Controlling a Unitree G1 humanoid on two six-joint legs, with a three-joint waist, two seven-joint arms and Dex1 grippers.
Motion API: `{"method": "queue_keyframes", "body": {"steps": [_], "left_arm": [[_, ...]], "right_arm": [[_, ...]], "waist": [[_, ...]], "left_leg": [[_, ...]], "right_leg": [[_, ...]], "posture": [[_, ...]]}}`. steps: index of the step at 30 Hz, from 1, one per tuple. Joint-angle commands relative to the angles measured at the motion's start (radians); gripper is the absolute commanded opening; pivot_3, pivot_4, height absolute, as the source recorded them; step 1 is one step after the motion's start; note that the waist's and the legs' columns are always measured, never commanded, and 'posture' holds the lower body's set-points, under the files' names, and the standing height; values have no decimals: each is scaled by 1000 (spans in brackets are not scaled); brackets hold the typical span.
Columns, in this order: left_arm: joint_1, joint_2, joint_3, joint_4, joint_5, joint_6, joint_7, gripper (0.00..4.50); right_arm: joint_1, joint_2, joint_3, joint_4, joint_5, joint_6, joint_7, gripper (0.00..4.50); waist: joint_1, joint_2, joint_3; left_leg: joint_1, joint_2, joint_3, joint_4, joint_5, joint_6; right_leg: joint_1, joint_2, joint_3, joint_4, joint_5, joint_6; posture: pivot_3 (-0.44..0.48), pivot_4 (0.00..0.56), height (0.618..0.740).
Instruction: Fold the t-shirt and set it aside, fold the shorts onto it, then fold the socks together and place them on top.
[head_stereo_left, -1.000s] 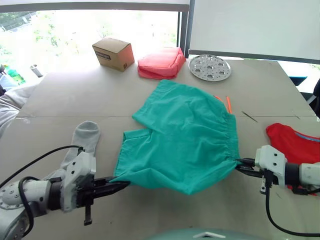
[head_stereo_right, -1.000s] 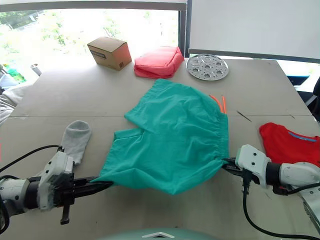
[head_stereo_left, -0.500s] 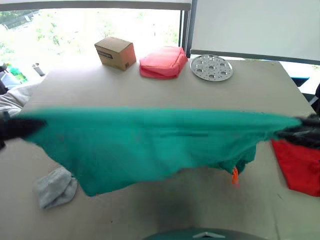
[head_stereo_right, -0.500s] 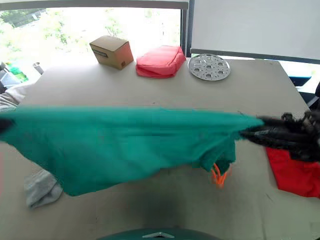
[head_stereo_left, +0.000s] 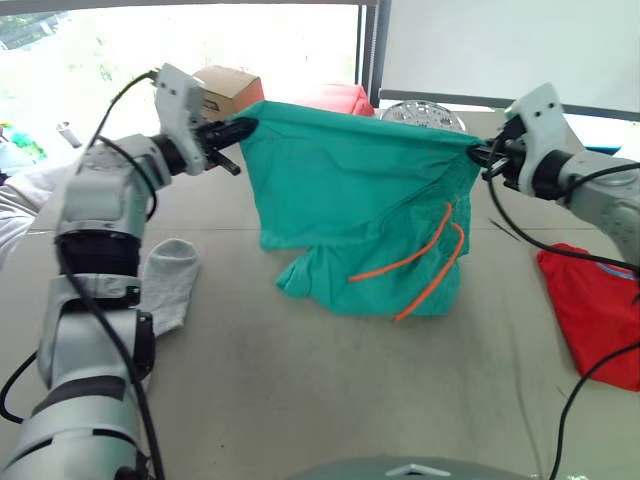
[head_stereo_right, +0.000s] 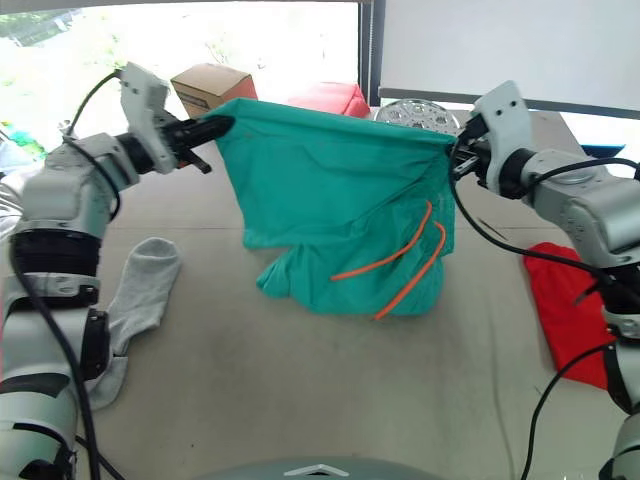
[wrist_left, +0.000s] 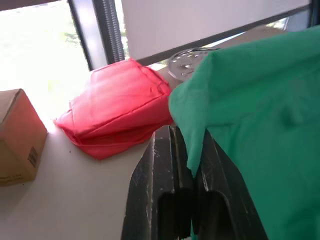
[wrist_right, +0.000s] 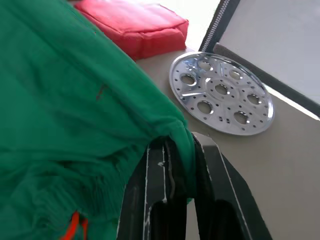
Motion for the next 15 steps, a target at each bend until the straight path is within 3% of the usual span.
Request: {"method": "queue_keyframes", "body": {"steps": [1,3,6,11,15], "left_arm": [[-22,-19,3,66,75,-117,-1,2],[-9,-23,26,65,67,-99,-34,773],[55,29,66,-49,8,19,-144,2009],[383,201,154,-609,-247,307,-397,2009],[649,258,168,-940,-317,365,-439,2009]], "right_arm": [[-12,4,3,34,-140,-98,67,379],[19,-1,-18,24,-162,-110,123,1142],[110,-93,-61,-91,-163,-116,260,2556],[377,-270,-268,-332,-69,-199,518,2556],[478,-290,-245,-370,-160,-324,591,2556]], "waist": [[-3,0,0],[-6,0,0],[-9,0,0],[-12,3,1],[-17,4,1]], "left_leg": [[0,0,1,0,0,0],[1,1,2,0,-1,4],[1,1,1,0,-2,5],[2,5,-3,0,-2,5],[9,6,-5,0,-3,6]], "right_leg": [[0,0,0,1,0,1],[0,0,2,1,0,1],[0,0,1,3,0,1],[1,0,1,4,1,1],[7,-1,2,-1,-1,0]], "posture": [[0,150,739],[0,150,739],[0,150,739],[0,150,739],[0,150,739]]}}
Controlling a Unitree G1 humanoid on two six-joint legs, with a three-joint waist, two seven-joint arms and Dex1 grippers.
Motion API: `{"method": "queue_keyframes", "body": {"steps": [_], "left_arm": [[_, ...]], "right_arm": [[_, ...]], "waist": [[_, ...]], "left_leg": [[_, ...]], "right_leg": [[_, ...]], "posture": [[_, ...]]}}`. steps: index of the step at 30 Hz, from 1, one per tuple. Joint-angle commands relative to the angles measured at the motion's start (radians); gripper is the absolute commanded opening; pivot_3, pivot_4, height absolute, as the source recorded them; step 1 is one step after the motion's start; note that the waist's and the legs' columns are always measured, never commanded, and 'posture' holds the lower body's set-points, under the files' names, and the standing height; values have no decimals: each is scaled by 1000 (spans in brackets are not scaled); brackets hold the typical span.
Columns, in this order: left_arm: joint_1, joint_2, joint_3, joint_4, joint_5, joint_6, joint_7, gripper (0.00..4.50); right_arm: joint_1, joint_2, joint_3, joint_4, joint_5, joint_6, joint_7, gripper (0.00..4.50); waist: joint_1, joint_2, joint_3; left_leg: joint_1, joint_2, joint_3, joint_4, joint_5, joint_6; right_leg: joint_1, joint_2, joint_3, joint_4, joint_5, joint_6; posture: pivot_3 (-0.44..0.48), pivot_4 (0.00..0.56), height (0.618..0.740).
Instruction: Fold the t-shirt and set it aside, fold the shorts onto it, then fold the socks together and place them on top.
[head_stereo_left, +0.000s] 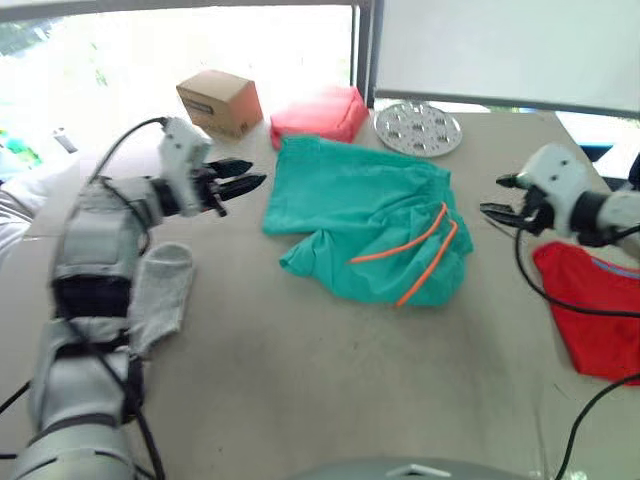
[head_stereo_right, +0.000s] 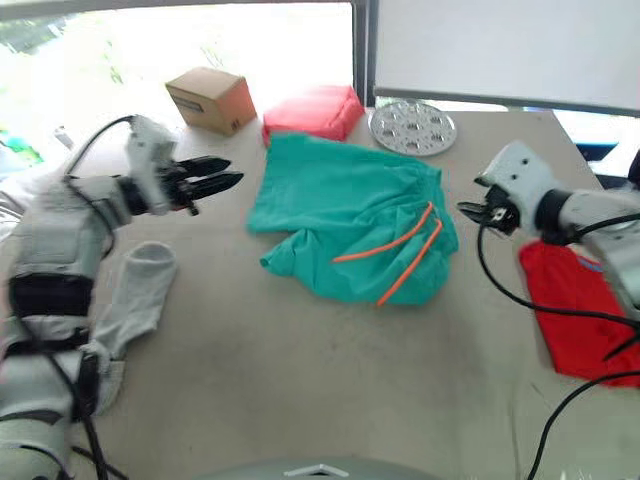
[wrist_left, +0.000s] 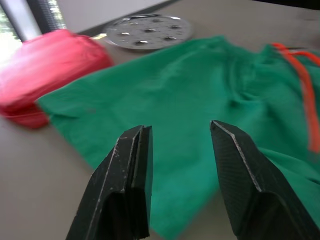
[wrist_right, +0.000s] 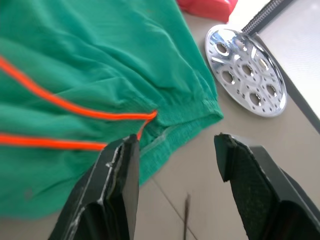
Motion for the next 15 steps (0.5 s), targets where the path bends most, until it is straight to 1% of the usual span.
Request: {"method": "queue_keyframes", "body": {"steps": [1,3,5,6,8,11,15], "left_arm": [[141,13,2,-251,-35,13,-18,2009],[204,-40,-37,-326,13,-8,62,2009],[249,-70,-106,-342,132,-102,103,2009],[263,-85,-133,-340,168,-129,114,2009],[264,-131,-171,-320,211,-132,167,2009],[249,-186,-235,-262,295,-173,214,2009],[228,-227,-268,-223,332,-203,224,2009]], "right_arm": [[36,1,26,-24,-101,-136,52,2556],[41,17,92,19,-210,-234,57,2556],[19,45,148,75,-301,-301,52,2556],[4,56,171,105,-343,-335,56,2556],[-30,71,216,164,-419,-386,72,2556],[-112,98,299,275,-546,-445,107,2556],[-200,144,377,400,-688,-497,110,2556]], "waist": [[-1,1,1],[2,3,1],[8,2,1],[11,2,0],[18,3,2],[19,4,2],[18,4,1]], "left_leg": [[6,0,1,-1,0,0],[9,0,2,0,0,0],[10,0,3,0,0,0],[10,0,3,0,0,0],[9,-1,4,-1,0,0],[8,-3,3,-1,0,0],[8,-4,8,-1,0,0]], "right_leg": [[5,-1,1,0,-3,-2],[8,-1,1,-1,-5,1],[8,-1,2,-1,-5,1],[8,-1,2,-1,-4,1],[7,0,3,0,-2,-3],[6,1,2,1,-2,-3],[7,2,2,0,-2,-3]], "posture": [[0,150,739],[0,150,739],[0,150,739],[0,150,739],[0,150,739],[0,150,739],[0,150,739]]}}
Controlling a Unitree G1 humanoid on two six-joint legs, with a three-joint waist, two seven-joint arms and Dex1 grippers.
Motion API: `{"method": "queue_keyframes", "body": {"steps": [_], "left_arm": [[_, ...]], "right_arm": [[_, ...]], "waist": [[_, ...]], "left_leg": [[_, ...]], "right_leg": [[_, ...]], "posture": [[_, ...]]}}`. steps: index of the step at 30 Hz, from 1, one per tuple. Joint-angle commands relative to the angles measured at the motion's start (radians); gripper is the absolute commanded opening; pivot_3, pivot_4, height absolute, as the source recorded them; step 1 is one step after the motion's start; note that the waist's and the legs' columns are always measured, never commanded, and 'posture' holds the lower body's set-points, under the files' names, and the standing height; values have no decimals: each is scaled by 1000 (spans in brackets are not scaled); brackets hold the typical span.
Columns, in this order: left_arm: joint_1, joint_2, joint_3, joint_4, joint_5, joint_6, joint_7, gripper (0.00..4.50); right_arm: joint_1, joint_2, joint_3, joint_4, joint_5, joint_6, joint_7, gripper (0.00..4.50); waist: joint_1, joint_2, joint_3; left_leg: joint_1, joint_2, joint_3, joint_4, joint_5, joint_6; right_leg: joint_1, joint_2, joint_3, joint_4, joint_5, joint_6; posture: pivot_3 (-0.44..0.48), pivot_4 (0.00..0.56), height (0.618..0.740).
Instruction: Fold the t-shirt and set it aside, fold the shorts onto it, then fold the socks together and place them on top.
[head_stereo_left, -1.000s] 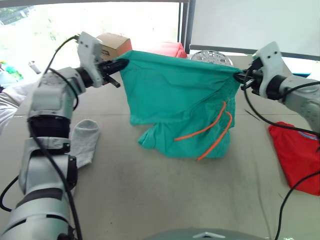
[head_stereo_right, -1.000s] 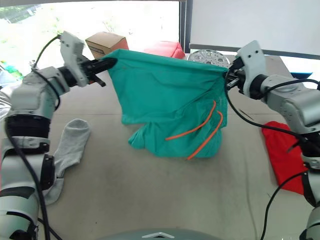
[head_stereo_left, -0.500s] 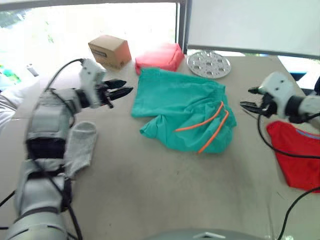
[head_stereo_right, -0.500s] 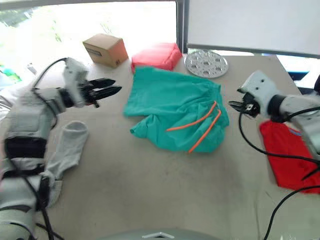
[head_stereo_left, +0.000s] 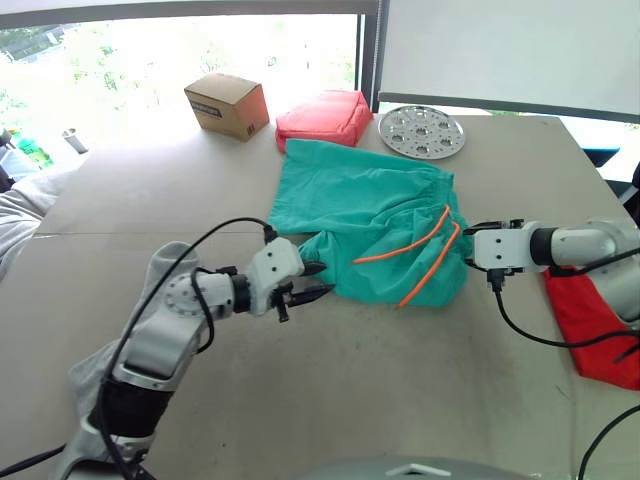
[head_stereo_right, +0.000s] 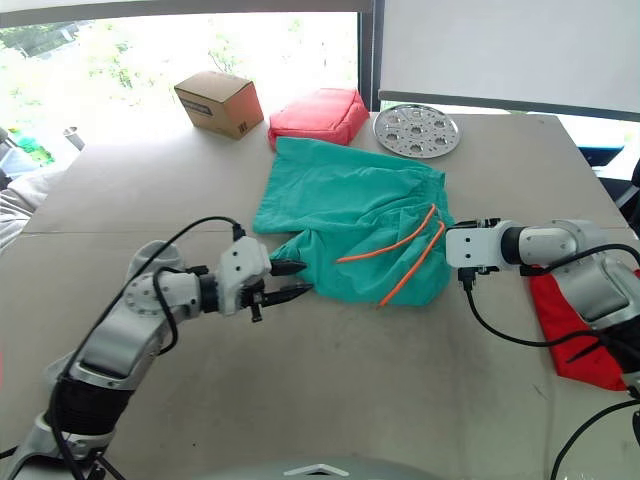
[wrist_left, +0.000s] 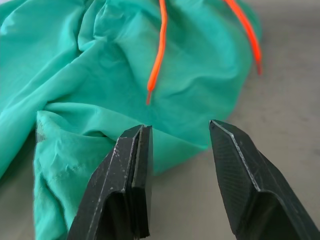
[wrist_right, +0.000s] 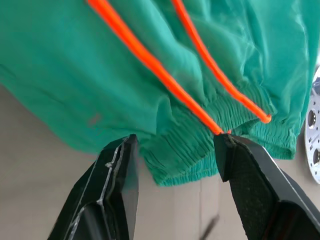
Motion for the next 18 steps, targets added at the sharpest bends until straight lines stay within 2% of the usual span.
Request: {"method": "queue_keyframes", "body": {"steps": [1,4,6,10,11,13,16,18], "left_arm": [[-25,-19,-17,8,34,-46,8,2009],[-24,-14,-58,45,79,-92,-17,2009],[-39,-25,-90,85,119,-124,-19,2037],[-97,-70,-155,211,201,-154,-2,2037],[-115,-80,-166,245,213,-158,-7,2037],[-141,-92,-173,293,231,-178,-8,2037],[-192,-79,-123,339,141,-147,-97,1199],[-214,-33,-46,337,-19,-57,-245,222]], "right_arm": [[-76,39,55,100,-133,-57,1,2556],[-130,98,90,178,-185,-36,23,2556],[-151,129,93,216,-202,-39,18,2021],[-160,163,89,250,-210,-42,43,325],[-157,165,84,251,-210,-41,48,41],[-149,167,72,243,-206,-33,55,41],[-113,176,6,163,-111,79,110,0],[-81,177,-53,88,-19,180,160,0]], "waist": [[-2,0,0],[-3,0,0],[-2,0,0],[1,0,0],[2,0,-1],[1,0,-1],[1,0,-2],[-2,0,-2]], "left_leg": [[0,0,1,0,0,0],[1,1,2,0,0,0],[1,1,2,0,0,0],[1,0,1,0,0,0],[1,0,1,0,0,0],[1,-1,1,1,0,0],[2,-1,1,1,0,0],[1,0,0,1,0,0]], "right_leg": [[0,0,0,0,0,0],[0,0,0,0,0,0],[0,0,0,0,0,0],[1,0,0,0,0,0],[1,0,0,0,0,0],[2,0,1,0,0,0],[2,0,1,1,0,1],[1,0,0,1,2,3]], "posture": [[0,150,739],[0,150,739],[0,150,739],[0,150,739],[0,150,739],[0,150,739],[0,150,739],[0,150,739]]}}
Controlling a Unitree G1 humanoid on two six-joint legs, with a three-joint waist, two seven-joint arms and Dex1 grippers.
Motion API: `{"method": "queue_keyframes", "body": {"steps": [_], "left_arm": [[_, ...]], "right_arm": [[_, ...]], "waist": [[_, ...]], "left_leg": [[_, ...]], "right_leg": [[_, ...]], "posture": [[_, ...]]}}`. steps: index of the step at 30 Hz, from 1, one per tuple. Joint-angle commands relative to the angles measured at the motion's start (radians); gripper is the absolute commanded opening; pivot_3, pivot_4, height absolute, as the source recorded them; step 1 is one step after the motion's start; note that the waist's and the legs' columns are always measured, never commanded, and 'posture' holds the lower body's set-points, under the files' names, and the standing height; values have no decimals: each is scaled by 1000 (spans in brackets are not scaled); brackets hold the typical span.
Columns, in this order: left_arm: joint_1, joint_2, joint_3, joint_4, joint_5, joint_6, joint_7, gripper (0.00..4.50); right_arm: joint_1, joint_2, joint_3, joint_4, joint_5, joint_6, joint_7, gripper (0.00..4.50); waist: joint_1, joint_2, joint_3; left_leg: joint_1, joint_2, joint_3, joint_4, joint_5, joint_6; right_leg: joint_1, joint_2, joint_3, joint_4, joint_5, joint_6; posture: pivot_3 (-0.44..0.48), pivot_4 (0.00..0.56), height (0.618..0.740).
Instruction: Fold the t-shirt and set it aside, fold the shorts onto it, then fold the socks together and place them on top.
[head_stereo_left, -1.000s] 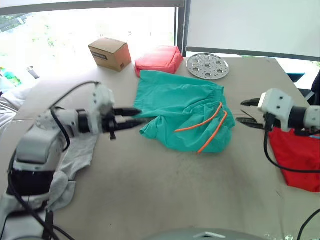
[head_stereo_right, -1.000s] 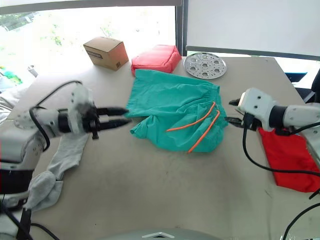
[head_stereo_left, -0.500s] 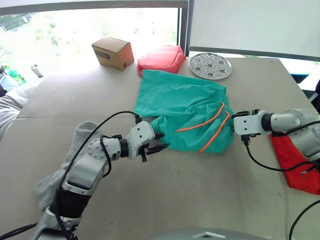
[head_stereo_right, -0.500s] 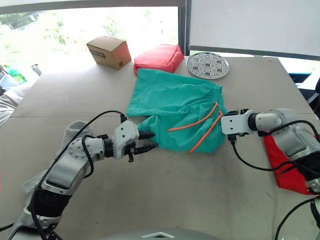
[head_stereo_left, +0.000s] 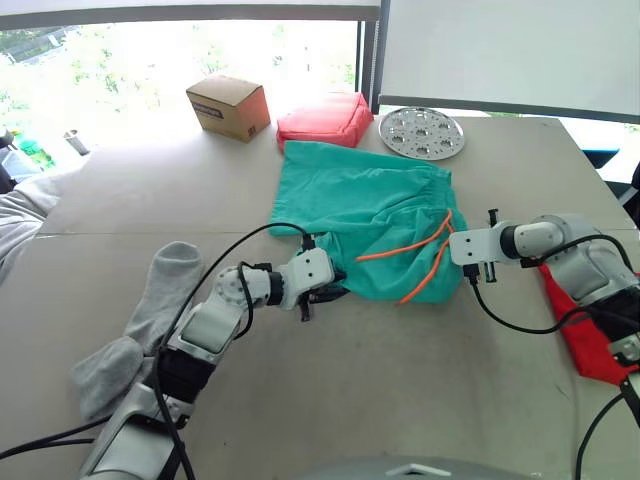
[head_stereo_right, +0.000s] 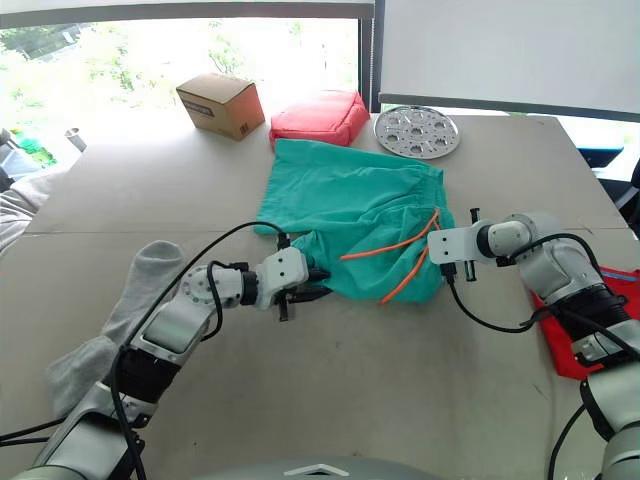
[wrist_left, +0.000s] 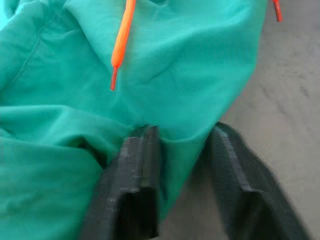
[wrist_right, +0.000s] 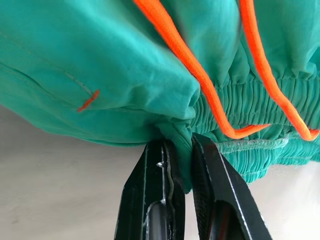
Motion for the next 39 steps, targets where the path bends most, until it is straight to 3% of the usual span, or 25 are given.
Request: {"method": "queue_keyframes", "body": {"steps": [1,3,5,9,13,15,18,20,25,29,33,35,38,39], "left_arm": [[-32,86,135,4,-239,148,-236,43],[-69,183,199,16,-391,317,-412,43],[-145,282,220,106,-457,432,-547,43],[-344,463,90,350,-563,540,-606,43],[-469,435,-47,585,-367,304,-606,43],[-510,376,-23,691,-292,230,-579,43],[-501,354,25,735,-251,174,-580,1043],[-447,373,101,658,-261,150,-521,1902],[-196,442,317,274,-366,210,-450,1902],[157,462,554,-143,-452,266,-379,1902],[370,350,654,-345,-368,102,-242,1902],[436,336,670,-365,-319,5,-249,1902],[504,319,675,-383,-311,-46,-251,2713],[510,303,670,-382,-298,-79,-232,3164]], "right_arm": [[37,-1,-120,-142,159,170,86,0],[65,-16,-164,-226,241,271,139,0],[100,-45,-201,-320,331,365,203,0],[182,-77,-262,-560,562,595,282,0],[222,-46,-219,-615,538,634,167,0],[230,-4,-190,-595,499,638,76,0],[230,59,-170,-580,485,673,-13,0],[223,91,-167,-574,478,704,-65,0],[191,146,-189,-559,501,800,-146,0],[149,167,-212,-495,491,834,-208,0],[107,190,-216,-462,502,846,-234,0],[92,199,-212,-455,507,848,-239,0],[78,208,-202,-444,510,840,-242,0],[77,210,-200,-443,511,839,-244,0]], "waist": [[-6,0,0],[-14,1,1],[-17,2,2],[-12,1,1],[1,1,0],[2,1,0],[-1,-5,1],[-2,-6,0],[-17,-5,0],[-22,-3,2],[-13,-1,1],[-11,-1,1],[-4,0,1],[-2,0,1]], "left_leg": [[-1,1,0,0,0,0],[-2,3,-1,0,0,0],[-2,3,-4,0,0,0],[-2,2,-10,0,0,0],[-1,1,-10,0,0,0],[-1,0,-9,0,0,0],[-5,1,-6,1,0,0],[-9,1,-7,1,0,0],[-13,3,-9,2,3,-5],[-12,5,-8,2,0,-1],[-12,3,-9,1,0,-1],[-12,3,-9,1,0,-1],[-11,2,-9,1,0,-1],[-11,2,-9,0,0,-1]], "right_leg": [[-1,1,0,0,0,1],[-2,2,0,0,0,1],[-2,3,-2,0,0,1],[-1,3,-3,0,-2,2],[0,1,-2,0,-4,2],[0,1,-2,0,-4,1],[-2,3,-4,0,-1,0],[-7,3,-4,1,0,1],[-12,2,-2,3,1,1],[-12,-1,-2,2,0,0],[-12,-2,-3,1,-1,-2],[-12,-2,-3,1,-1,-2],[-12,-1,-3,1,-1,-3],[-12,-1,-3,1,-1,-3]], "posture": [[0,150,739],[0,150,739],[0,150,739],[0,150,739],[0,150,739],[0,150,739],[0,150,739],[0,150,739],[0,150,739],[0,150,739],[0,150,739],[0,150,739],[0,150,739],[0,150,739]]}}
